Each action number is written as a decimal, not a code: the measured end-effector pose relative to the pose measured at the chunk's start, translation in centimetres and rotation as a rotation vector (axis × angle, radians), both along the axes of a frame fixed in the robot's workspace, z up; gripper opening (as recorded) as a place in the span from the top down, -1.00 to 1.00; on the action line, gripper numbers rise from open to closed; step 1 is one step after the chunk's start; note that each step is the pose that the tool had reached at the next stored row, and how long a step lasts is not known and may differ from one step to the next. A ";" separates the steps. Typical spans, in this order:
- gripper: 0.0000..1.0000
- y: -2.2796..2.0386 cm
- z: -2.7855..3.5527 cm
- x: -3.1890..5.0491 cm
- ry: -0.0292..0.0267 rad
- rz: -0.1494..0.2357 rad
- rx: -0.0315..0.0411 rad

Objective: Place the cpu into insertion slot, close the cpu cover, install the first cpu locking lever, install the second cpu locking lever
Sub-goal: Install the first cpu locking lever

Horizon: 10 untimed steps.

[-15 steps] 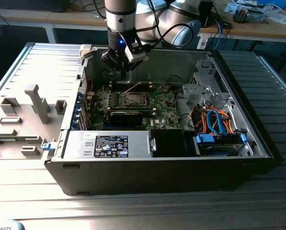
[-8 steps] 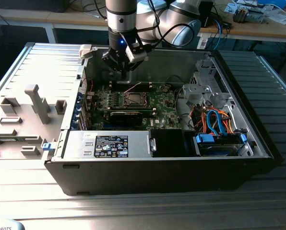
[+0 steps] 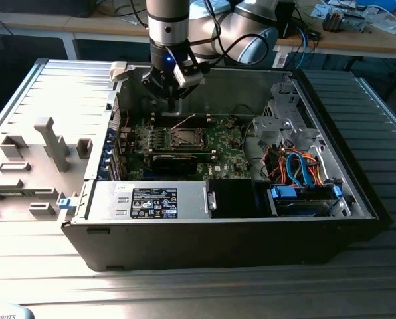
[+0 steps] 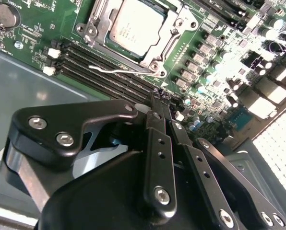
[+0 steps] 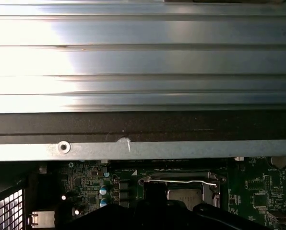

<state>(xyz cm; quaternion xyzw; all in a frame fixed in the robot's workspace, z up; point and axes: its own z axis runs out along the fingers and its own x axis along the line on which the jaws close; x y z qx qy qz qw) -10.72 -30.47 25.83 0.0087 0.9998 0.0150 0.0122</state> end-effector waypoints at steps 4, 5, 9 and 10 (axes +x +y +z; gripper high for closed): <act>0.79 0.06 -0.59 0.00 0.0001 -0.007 -0.0001; 0.79 0.06 -0.65 0.00 0.0002 -0.007 -0.0007; 0.79 0.06 -0.77 0.00 0.0001 -0.007 -0.0030; 0.79 0.06 -0.80 0.00 0.0001 -0.007 -0.0032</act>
